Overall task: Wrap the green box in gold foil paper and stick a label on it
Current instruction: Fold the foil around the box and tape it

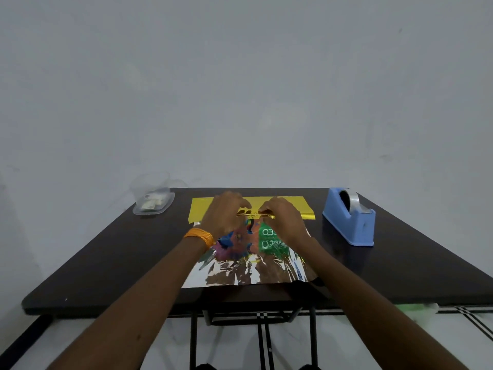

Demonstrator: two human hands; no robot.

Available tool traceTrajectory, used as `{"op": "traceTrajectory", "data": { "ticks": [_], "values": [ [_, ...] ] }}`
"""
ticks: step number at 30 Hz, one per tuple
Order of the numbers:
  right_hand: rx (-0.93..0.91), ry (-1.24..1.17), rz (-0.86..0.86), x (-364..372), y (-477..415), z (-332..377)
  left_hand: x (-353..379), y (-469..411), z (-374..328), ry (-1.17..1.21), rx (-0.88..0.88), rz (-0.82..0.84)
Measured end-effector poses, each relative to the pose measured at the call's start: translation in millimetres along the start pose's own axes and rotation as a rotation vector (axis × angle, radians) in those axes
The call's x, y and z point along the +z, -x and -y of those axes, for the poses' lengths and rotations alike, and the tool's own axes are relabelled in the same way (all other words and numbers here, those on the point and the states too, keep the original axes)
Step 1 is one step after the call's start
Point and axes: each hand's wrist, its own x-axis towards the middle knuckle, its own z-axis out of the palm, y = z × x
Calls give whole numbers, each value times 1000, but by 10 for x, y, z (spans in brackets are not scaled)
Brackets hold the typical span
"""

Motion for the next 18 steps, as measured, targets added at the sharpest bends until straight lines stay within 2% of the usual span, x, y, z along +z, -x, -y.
{"op": "traceTrajectory", "data": {
  "ticks": [2,8,13,18],
  "values": [
    [6,22,9,-24,-10,7,93,-49,-92,-74,4,-5],
    [41,20,1,-35,-19,-3,272,-5,-155,-94,-77,-107],
    [30,49,-4,-23,-2,46,279,-10,-163,-98,-71,-109],
    [113,132,-83,-41,89,142,256,-28,-164,-100,-76,-96]
  ]
}}
